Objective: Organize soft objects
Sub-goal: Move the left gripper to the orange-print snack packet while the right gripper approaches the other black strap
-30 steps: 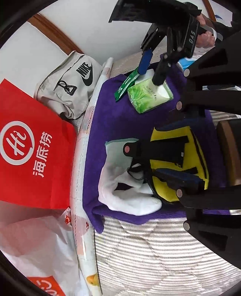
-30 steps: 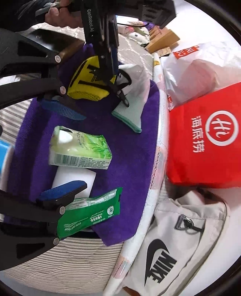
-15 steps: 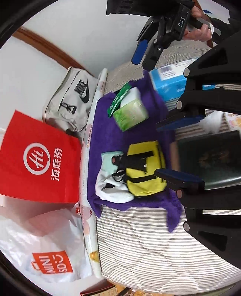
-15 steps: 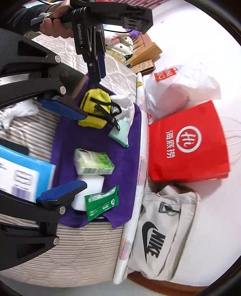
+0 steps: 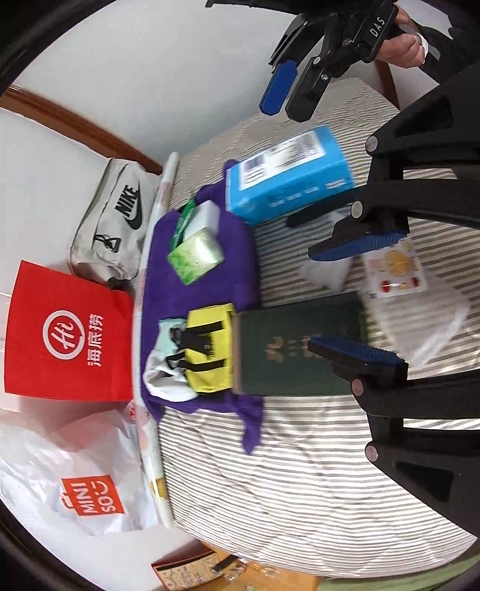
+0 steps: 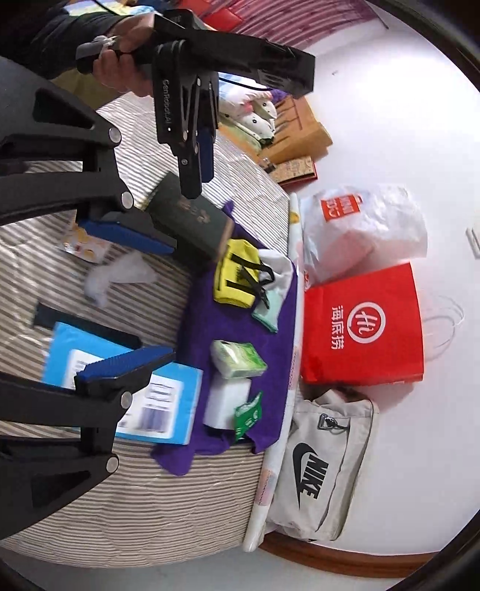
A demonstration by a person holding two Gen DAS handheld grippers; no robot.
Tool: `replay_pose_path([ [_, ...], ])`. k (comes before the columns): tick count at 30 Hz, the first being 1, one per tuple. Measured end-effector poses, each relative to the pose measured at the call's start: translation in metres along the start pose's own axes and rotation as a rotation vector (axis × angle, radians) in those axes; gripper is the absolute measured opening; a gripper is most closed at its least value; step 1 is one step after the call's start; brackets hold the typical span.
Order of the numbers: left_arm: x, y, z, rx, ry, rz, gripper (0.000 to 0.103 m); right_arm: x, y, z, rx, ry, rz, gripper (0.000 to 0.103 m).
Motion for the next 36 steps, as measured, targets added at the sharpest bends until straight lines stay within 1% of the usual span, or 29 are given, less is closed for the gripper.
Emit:
replay_pose_path([
  [2,0.002,0.013,-0.003,-0.009,0.0,-0.004,0.04,-0.001,0.012,-0.007,0.0,0.008,-0.001,0.048],
  [6,0.007,0.036,-0.003,-0.02,-0.008,0.004,0.04,-0.001,0.042,-0.013,-0.03,-0.005,0.025,0.044],
  [7,0.008,0.041,-0.002,-0.026,-0.008,0.003,0.04,0.0,0.051,-0.012,-0.042,-0.001,0.03,0.042],
  [10,0.012,0.057,0.001,-0.039,0.007,0.006,0.04,0.002,0.076,-0.009,-0.075,0.022,0.027,0.041],
  [15,0.015,0.073,0.011,-0.057,0.025,-0.016,0.04,0.011,0.105,0.002,-0.12,0.045,0.038,0.041],
  [19,0.015,0.082,0.019,-0.062,0.018,-0.017,0.041,0.02,0.116,0.015,-0.126,0.062,0.06,0.041],
  [22,0.011,0.09,0.026,-0.08,0.009,-0.027,0.041,0.025,0.125,0.024,-0.135,0.067,0.093,0.041],
  [26,0.007,0.092,0.034,-0.093,0.009,-0.038,0.041,0.029,0.134,0.036,-0.149,0.067,0.13,0.041],
  [29,0.005,0.092,0.039,-0.099,0.008,-0.047,0.041,0.03,0.135,0.044,-0.141,0.07,0.16,0.04],
  [32,0.004,0.093,0.043,-0.103,0.013,-0.058,0.041,0.027,0.138,0.053,-0.152,0.073,0.18,0.039],
  [36,0.003,0.094,0.048,-0.11,0.024,-0.078,0.041,0.02,0.138,0.056,-0.13,0.137,0.128,0.038],
])
Point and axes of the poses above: each gripper's, at about its wrist camera, not at the fingertips, and z roughly the way its jaws point, x to its right, y to its underside, the point moved 8 cm from there along z, roughly the way its jaws point, and after that the axes turned 9 degrees about x, right-handed, at the moved point
